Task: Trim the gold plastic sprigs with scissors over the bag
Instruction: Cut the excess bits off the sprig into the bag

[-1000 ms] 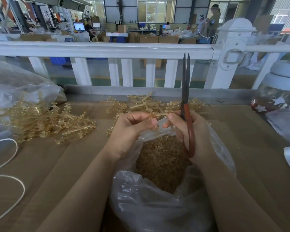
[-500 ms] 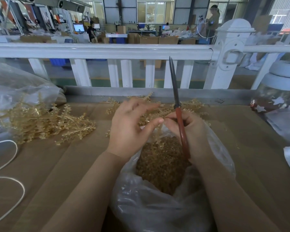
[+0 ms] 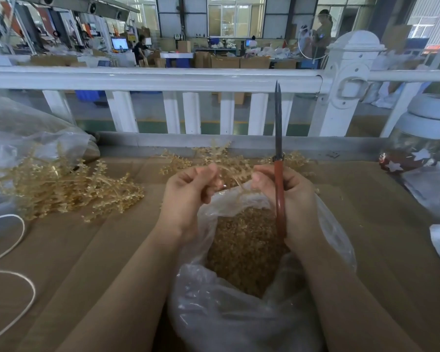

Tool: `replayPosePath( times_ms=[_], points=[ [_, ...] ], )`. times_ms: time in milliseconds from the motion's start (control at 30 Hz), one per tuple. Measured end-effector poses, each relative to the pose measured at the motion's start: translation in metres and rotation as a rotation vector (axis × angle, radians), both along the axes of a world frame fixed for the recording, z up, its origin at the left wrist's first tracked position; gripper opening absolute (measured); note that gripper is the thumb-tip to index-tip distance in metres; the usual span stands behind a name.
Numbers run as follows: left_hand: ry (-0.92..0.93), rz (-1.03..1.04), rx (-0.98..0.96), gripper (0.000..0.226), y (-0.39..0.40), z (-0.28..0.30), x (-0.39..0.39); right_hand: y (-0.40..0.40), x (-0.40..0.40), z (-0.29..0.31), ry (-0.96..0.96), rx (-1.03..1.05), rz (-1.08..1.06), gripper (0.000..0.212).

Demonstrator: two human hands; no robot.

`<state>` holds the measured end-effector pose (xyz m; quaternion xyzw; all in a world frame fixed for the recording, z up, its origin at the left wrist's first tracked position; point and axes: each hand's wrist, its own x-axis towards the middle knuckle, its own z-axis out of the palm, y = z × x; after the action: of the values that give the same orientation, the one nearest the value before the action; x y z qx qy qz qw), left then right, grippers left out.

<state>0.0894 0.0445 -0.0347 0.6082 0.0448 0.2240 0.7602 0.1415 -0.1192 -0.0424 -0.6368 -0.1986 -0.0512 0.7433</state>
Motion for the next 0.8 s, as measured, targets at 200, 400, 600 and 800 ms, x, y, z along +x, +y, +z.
replayPosePath(
  times_ms=[200, 400, 600, 800],
  points=[
    [-0.033, -0.018, -0.376, 0.015, 0.007, 0.000, 0.001, 0.002, -0.001, -0.002, -0.106, -0.077, -0.078, 0.034],
    [-0.055, 0.019, -0.409, 0.012, 0.007, -0.002, 0.003, 0.004, 0.000, -0.007, -0.223, -0.316, -0.057, 0.039],
    [-0.155, -0.051, -0.367, 0.015, 0.006, -0.001, 0.002, 0.008, 0.003, -0.017, -0.355, -0.687, -0.146, 0.055],
    [-0.215, -0.110, -0.402, 0.017, 0.005, 0.000, 0.002, 0.007, 0.007, -0.020, -0.430, -0.803, -0.236, 0.059]
  ],
)
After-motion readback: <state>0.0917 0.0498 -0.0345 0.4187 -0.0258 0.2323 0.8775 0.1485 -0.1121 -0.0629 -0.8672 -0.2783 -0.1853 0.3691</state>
